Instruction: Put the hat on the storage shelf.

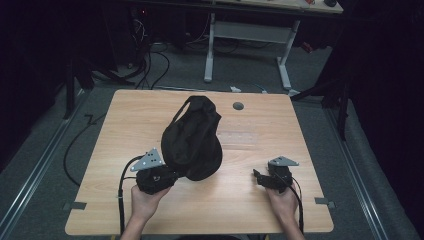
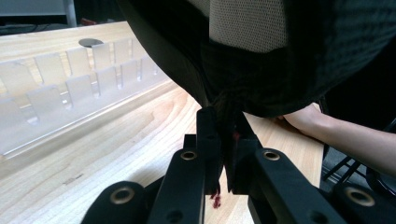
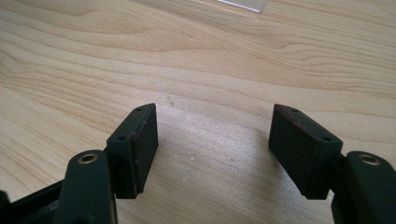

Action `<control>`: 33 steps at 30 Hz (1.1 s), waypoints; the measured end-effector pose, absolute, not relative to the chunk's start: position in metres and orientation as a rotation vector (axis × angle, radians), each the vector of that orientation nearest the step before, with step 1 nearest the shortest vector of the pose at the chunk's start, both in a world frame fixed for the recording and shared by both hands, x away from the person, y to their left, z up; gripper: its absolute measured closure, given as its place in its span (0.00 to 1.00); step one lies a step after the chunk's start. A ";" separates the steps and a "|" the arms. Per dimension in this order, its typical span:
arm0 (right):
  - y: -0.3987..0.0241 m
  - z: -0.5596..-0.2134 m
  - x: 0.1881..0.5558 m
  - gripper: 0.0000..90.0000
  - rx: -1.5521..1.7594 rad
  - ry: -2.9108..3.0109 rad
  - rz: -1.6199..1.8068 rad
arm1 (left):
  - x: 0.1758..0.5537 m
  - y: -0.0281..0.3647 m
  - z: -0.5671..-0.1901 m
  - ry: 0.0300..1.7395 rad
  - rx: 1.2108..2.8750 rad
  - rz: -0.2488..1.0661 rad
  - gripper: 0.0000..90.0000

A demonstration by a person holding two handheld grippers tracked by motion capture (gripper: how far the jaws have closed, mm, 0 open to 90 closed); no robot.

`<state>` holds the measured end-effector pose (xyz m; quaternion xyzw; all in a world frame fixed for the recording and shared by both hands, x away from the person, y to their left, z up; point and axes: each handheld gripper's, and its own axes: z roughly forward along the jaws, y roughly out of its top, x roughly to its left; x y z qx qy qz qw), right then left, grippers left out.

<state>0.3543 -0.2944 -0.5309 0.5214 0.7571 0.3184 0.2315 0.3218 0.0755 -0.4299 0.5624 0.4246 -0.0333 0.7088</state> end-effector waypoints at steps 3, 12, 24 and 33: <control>-0.294 -0.531 0.354 0.37 1.431 2.083 0.875 | 0.325 0.077 -0.429 0.947 1.246 -0.054 0.96; -0.294 -0.531 0.354 0.36 1.420 2.092 0.878 | 0.338 0.084 -0.423 0.990 1.201 0.019 0.96; -0.294 -0.531 0.354 0.34 1.419 2.097 0.876 | 0.354 0.091 -0.413 1.016 1.185 0.110 0.96; -0.293 -0.531 0.353 0.27 1.435 2.069 0.846 | 0.371 0.093 -0.405 1.044 1.159 0.137 0.96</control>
